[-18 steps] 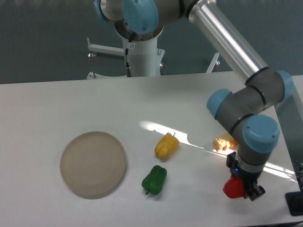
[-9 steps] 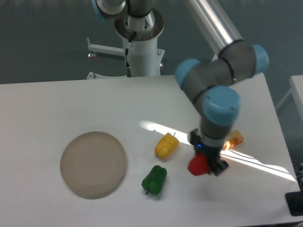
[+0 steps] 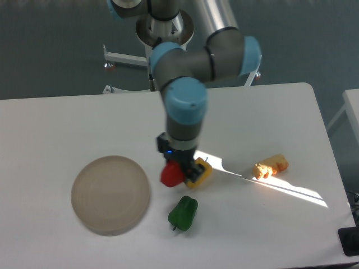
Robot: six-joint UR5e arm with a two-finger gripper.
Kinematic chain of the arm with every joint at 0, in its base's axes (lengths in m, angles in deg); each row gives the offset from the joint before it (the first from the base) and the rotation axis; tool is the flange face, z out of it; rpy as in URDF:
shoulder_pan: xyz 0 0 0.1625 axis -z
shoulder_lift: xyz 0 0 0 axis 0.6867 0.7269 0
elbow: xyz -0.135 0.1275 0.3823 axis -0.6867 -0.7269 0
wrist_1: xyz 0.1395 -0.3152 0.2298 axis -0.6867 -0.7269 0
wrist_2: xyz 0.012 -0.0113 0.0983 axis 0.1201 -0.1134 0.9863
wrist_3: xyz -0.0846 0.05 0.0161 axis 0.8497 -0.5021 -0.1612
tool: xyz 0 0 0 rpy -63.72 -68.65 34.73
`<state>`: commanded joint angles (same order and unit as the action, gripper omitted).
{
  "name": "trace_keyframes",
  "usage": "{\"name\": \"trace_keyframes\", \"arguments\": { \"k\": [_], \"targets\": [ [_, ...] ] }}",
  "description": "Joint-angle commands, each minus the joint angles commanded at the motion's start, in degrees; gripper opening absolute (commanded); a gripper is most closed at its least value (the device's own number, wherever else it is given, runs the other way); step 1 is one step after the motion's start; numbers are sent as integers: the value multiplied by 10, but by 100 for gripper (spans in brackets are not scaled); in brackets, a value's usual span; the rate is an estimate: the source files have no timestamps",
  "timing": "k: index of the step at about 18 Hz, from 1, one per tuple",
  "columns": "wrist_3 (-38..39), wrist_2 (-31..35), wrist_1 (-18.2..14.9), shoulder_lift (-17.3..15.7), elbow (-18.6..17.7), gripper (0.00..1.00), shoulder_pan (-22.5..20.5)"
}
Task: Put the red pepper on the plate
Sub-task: 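Carry the red pepper across the table toward the round plate, then lower the red pepper onto the plate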
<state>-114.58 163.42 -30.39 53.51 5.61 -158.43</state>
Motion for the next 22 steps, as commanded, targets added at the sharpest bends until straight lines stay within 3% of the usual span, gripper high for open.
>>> {"name": "trace_keyframes", "arguments": {
  "k": [5, 9, 22],
  "targets": [
    [77, -1, 0, 12, -3, 63, 46],
    [118, 7, 1, 49, 3, 63, 77],
    [124, 9, 0, 75, 3, 63, 90]
  ]
}}
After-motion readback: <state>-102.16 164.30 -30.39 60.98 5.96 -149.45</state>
